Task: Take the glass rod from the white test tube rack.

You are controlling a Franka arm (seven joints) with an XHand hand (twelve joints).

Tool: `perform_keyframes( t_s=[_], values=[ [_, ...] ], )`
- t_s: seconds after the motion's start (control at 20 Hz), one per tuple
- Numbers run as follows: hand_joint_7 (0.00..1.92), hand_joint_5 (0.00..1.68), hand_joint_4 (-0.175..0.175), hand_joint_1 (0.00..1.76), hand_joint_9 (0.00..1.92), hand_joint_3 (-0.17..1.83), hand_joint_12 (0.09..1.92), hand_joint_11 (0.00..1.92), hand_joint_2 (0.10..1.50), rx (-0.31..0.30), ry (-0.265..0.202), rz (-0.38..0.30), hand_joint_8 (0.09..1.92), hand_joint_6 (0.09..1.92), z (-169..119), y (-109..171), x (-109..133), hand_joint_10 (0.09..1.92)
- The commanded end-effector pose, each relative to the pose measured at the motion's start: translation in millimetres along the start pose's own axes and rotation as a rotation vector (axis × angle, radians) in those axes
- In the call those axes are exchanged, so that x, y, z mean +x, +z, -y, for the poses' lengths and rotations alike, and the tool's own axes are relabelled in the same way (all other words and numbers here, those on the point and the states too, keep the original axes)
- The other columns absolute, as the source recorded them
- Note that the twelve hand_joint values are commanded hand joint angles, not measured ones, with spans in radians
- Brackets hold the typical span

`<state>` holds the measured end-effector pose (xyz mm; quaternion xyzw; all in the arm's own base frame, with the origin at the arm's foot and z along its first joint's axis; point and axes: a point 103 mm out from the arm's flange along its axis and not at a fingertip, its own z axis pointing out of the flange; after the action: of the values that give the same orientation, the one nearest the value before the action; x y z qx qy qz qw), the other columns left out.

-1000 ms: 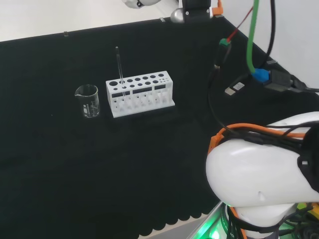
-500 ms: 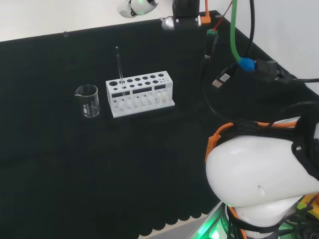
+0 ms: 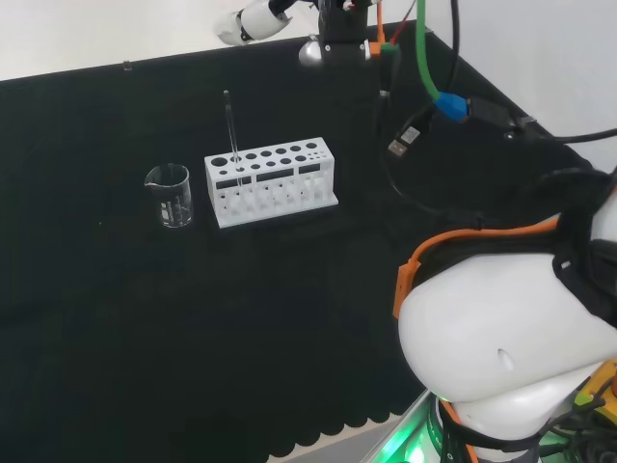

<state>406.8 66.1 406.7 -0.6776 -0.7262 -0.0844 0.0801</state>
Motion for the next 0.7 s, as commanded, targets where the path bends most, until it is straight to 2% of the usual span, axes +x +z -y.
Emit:
perform_keyframes(
  t_s=[0.05, 0.5, 0.7],
  values=[
    [0.48, 0.50, -0.175, 0.68, 0.48, 0.26, 1.39, 0.29, 0.81, 0.021, -0.019, -0.035, 0.85, 0.14, -25.3, 16.5, -0.2, 0.88],
    [0.47, 0.49, -0.175, 0.77, 0.47, 0.25, 1.39, 0.29, 0.77, 0.090, -0.009, -0.080, 0.85, 0.14, -50.0, 33.8, -4.2, 0.88],
    [0.45, 0.46, -0.175, 0.83, 0.43, 0.30, 1.39, 0.28, 0.73, 0.116, -0.004, -0.002, 0.84, 0.15, -54.5, 40.4, -10.3, 0.88]
  ],
)
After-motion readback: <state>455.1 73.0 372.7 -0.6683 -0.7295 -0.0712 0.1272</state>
